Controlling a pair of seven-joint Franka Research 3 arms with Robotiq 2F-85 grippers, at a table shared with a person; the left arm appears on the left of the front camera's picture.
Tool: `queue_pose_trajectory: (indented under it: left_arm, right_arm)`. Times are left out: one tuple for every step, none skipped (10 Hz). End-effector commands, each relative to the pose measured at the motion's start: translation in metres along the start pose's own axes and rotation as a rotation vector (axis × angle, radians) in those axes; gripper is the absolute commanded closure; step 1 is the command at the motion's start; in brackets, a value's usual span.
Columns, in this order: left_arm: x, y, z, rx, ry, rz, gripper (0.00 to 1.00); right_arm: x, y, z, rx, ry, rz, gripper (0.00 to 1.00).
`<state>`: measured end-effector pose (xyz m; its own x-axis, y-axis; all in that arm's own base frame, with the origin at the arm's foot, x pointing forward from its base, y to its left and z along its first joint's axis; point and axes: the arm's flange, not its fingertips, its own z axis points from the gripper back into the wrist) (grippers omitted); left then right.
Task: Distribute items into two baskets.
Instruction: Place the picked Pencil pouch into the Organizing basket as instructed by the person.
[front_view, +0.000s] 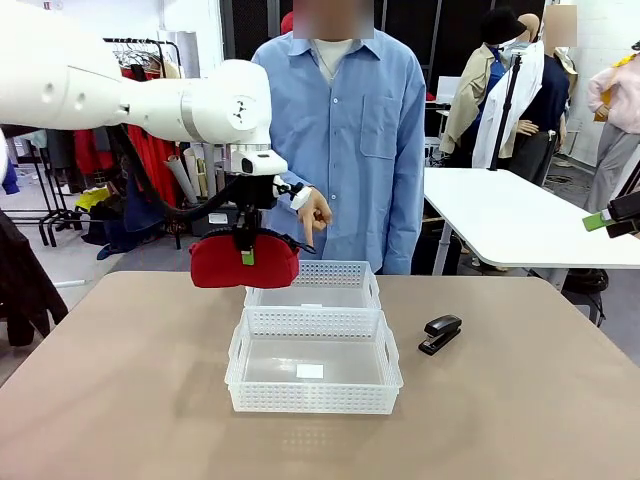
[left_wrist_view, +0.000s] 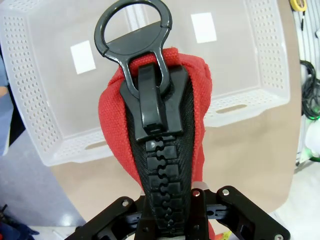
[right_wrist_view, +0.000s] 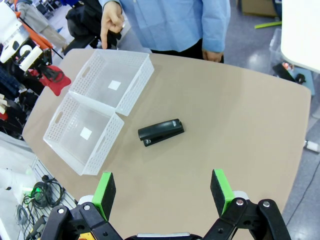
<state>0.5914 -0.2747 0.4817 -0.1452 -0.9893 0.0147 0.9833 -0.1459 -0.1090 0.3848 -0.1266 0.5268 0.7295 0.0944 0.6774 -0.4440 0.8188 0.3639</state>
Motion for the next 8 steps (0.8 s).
queue_pose_trajectory:
  left_arm:
    - [0.011, 0.027, 0.006, 0.000, -0.007, 0.016, 1.00]
    - [0.018, 0.037, 0.003, 0.015, -0.008, 0.024, 1.00]
    - [0.024, 0.044, 0.001, 0.023, -0.012, 0.026, 1.00]
    - [0.031, 0.049, -0.001, 0.032, -0.009, 0.027, 1.00]
    - [0.037, 0.054, -0.003, 0.037, 0.001, 0.029, 1.00]
    - [0.037, 0.065, -0.004, 0.055, 0.026, 0.045, 1.00]
    - [0.034, 0.076, -0.003, 0.053, 0.019, 0.060, 1.00]
    - [0.034, 0.083, -0.003, 0.056, 0.011, 0.055, 1.00]
  right_arm:
    - [0.001, 0.000, -0.001, 0.011, -0.013, 0.003, 0.00]
    - [0.001, 0.000, -0.001, 0.011, -0.013, 0.003, 0.00]
    - [0.001, 0.000, -0.001, 0.011, -0.013, 0.003, 0.00]
    - [0.001, 0.000, -0.001, 0.011, -0.013, 0.003, 0.00]
    - [0.001, 0.000, -0.001, 0.011, -0.013, 0.003, 0.00]
    - [0.001, 0.000, -0.001, 0.011, -0.013, 0.003, 0.00]
    - [0.001, 0.000, -0.001, 0.011, -0.013, 0.003, 0.00]
    - [0.001, 0.000, -0.001, 0.011, -0.013, 0.003, 0.00]
